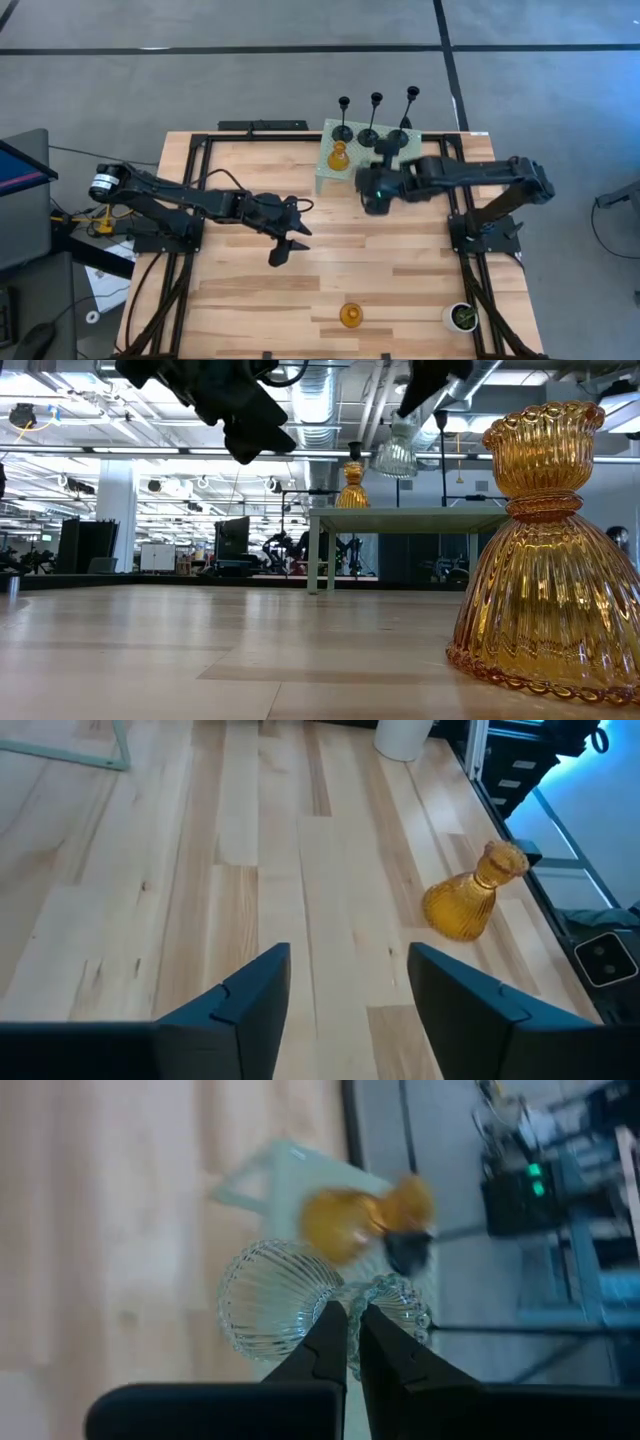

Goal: Pick & Place candle stick holders
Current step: Put the green glass candle holder on the shelf

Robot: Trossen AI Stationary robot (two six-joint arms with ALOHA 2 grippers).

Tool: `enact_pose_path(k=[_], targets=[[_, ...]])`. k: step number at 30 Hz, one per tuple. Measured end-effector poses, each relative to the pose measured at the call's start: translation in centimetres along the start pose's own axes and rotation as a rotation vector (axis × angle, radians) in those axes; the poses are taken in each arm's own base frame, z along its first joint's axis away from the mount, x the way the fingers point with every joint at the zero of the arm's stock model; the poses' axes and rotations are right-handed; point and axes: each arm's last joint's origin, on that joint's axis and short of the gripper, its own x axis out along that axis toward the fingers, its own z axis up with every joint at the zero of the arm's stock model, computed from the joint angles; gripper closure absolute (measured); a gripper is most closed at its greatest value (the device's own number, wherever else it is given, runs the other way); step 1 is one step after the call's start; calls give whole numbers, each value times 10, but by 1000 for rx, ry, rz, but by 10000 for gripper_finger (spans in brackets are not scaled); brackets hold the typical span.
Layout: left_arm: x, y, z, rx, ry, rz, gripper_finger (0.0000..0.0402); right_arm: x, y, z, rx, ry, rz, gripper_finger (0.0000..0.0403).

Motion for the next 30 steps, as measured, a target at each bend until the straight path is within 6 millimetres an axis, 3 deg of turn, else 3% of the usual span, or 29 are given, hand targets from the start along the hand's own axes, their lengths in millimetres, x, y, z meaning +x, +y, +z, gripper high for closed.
enact_pose_path(k=[6,11,30], targets=[[0,-1,0,1,0,-3,209,23,-30,-12,72,102,-25,403],[0,-1,0,1,0,-3,215,33,-44,-17,125,121,0,403],[0,-1,1,2,-10,-4,220,64,-51,-20,168,199,54,403]])
